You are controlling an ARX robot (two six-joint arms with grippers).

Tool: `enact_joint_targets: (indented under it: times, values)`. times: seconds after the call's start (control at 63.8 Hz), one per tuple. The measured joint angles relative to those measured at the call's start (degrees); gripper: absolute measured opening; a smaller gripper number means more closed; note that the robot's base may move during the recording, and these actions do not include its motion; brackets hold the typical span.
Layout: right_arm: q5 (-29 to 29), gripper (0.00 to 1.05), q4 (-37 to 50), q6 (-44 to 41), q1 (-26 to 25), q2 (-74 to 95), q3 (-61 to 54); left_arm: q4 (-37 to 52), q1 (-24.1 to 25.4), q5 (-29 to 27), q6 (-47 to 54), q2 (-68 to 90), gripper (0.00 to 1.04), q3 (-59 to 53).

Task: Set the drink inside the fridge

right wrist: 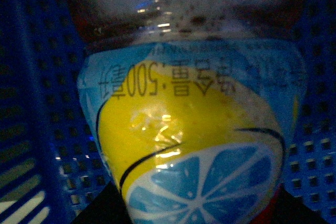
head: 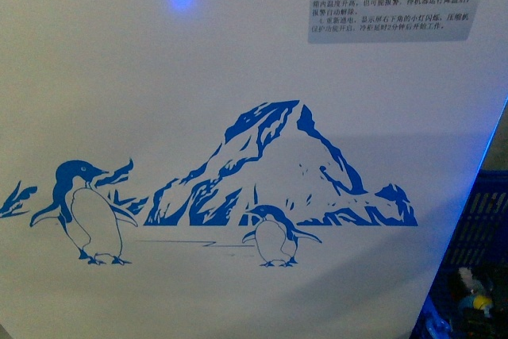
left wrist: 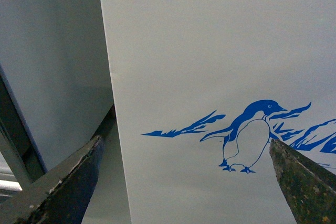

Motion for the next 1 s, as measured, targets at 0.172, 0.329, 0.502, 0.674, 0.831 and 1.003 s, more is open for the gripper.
enact_joint_targets:
  times: [0.172, 0.329, 0.502, 0.674, 0.831, 1.003]
  values:
    - [-1.4, 0.37, 2.5, -1.1, -0.6, -11.9, -7.1, 0.0, 0.0, 0.0, 0.0, 0.0, 0.97, 0.0]
    - [-5.4, 0.37, 3.9, -3.0, -1.8, -32.2, -18.3, 0.0, 0.0, 0.0, 0.0, 0.0, 0.97, 0.0]
    - [-9.2, 0.37, 2.9, -3.8, -2.8, -53.6, -29.5, 0.0, 0.0, 0.0, 0.0, 0.0, 0.97, 0.0]
    - [-12.6, 0.37, -1.8, -1.9, -3.8, -75.8, -38.1, 0.0, 0.0, 0.0, 0.0, 0.0, 0.97, 0.0]
    - [-14.6, 0.37, -8.7, 1.6, -4.4, -94.4, -43.0, 0.0, 0.0, 0.0, 0.0, 0.0, 0.97, 0.0]
    - [-12.9, 0.37, -14.4, 2.4, -4.1, -110.7, -47.3, 0.0, 0.0, 0.0, 0.0, 0.0, 0.97, 0.0]
